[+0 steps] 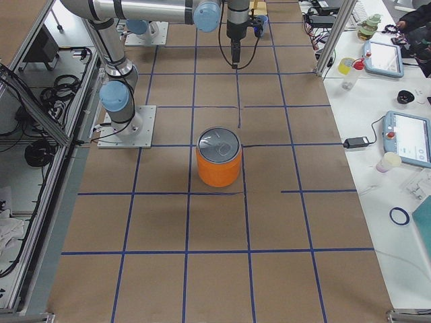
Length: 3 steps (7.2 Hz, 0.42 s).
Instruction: Flip cup
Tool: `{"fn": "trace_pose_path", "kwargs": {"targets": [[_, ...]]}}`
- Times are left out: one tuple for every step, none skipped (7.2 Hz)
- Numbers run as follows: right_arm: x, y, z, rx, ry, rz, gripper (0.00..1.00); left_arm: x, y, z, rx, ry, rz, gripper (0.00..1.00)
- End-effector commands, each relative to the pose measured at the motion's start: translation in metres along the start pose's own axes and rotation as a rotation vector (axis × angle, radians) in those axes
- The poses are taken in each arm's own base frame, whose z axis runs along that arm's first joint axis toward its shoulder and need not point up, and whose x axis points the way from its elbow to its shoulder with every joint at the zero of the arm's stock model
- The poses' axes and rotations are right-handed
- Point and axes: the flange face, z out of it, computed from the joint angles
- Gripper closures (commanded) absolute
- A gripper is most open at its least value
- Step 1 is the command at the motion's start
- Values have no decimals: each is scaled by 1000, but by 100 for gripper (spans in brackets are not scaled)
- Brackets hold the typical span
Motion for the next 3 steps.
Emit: {"fn": "trace_pose_path", "kwargs": {"targets": [[1,0,1,-5,0,2,0,0,1,-2,2,3,-14,0],[0,0,1,-5,0,0,0,0,1,-1,0,3,-14,0],[1,0,1,-7,0,2,0,0,2,0,-3,3,-14,0]]}}
